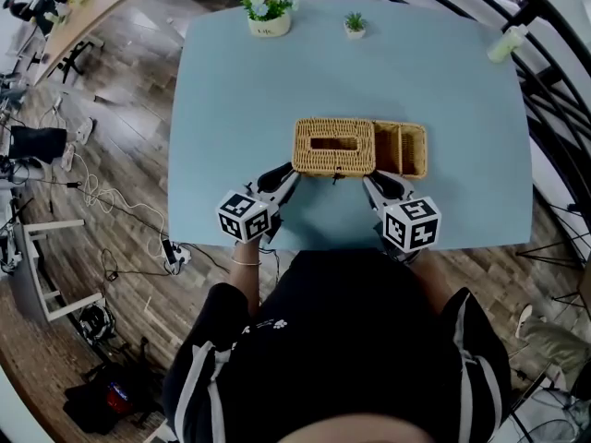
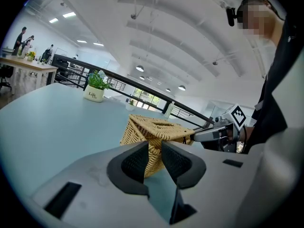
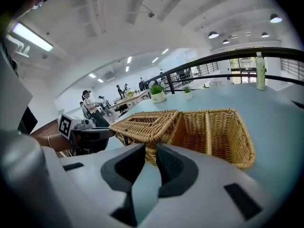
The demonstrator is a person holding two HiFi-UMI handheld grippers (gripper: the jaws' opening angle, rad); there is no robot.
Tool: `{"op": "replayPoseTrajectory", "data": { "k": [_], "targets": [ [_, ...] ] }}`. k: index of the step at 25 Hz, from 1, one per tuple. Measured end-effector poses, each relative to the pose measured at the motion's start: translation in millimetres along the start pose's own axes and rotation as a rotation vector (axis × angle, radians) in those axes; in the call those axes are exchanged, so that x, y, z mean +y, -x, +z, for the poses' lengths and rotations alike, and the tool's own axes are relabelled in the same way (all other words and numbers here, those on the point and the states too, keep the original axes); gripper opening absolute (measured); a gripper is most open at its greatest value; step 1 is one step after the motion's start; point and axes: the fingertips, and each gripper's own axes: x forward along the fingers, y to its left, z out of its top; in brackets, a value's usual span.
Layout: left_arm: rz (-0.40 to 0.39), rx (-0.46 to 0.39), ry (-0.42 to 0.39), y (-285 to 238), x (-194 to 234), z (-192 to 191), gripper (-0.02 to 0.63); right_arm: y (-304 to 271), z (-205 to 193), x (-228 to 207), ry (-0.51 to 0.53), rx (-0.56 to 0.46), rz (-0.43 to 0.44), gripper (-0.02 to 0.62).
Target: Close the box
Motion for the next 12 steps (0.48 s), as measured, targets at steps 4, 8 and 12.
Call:
{"op": "replayPoseTrajectory", "data": {
  "k": [4, 8, 12],
  "targets": [
    [0.007, -0.006, 0.011, -0.1, 0.9, -2.1, 0.086, -1.5, -1.8, -0.3, 0.001, 0.002, 0.0, 0.067],
    [0.024, 0.016, 0.011, 2.3, 2.1, -6.5, 0.086, 1.4, -4.8, 1.0, -0.009, 0.01, -0.008, 0.067],
    [0.048, 0.036, 0.018, 5.7, 2.4, -10.4, 0.086, 7.5, -9.0, -5.0, -0.033, 0.013, -0.03, 0.067]
  ]
}}
